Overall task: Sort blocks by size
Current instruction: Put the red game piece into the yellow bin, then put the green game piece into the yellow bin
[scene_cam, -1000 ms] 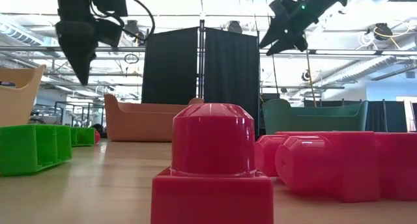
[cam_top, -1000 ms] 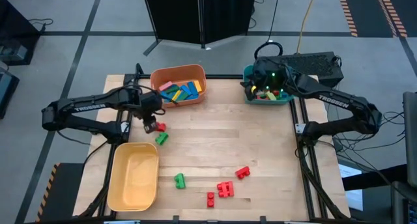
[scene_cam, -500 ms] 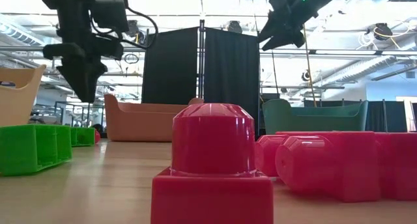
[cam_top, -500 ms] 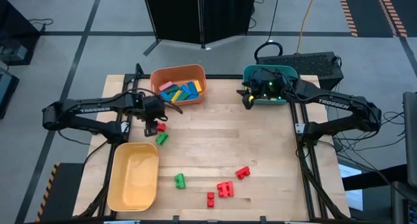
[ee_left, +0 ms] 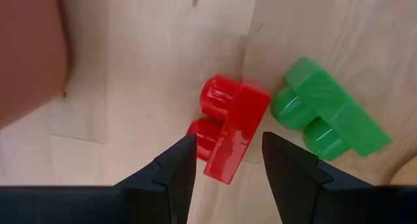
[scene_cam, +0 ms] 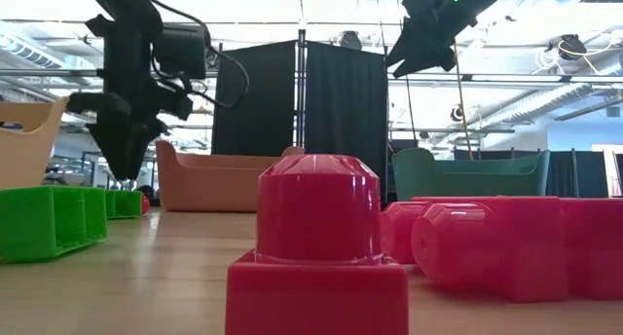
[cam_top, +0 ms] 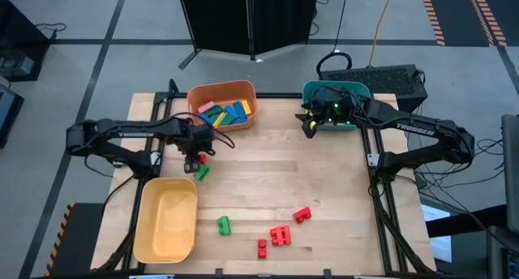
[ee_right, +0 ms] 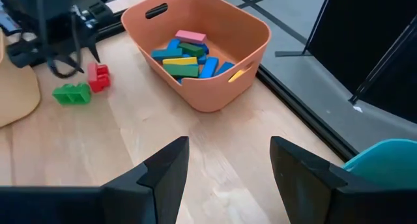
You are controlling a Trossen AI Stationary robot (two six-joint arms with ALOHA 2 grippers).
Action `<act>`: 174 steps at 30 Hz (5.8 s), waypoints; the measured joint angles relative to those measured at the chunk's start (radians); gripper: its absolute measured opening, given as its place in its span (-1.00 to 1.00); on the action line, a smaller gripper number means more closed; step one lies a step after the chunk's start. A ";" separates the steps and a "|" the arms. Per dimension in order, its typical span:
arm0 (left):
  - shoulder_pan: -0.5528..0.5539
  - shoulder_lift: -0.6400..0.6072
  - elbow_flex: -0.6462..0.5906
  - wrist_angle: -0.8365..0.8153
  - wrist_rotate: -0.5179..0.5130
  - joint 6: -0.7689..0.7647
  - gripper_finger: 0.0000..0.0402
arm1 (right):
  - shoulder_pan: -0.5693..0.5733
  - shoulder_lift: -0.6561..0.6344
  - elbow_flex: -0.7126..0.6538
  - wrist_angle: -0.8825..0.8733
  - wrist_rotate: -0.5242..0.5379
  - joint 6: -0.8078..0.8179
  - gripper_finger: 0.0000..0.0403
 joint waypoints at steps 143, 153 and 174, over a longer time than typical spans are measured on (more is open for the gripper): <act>-0.709 -0.152 0.288 -0.369 0.123 -1.342 -0.05 | 0.056 0.084 -0.001 0.030 0.068 0.008 0.00; -0.455 -0.136 0.342 -0.449 0.139 -1.273 -0.05 | 0.056 0.084 -0.001 0.030 0.068 0.025 0.00; -0.200 0.182 0.329 -0.221 0.049 -0.944 0.52 | 0.065 0.084 -0.001 -0.054 0.069 0.037 0.00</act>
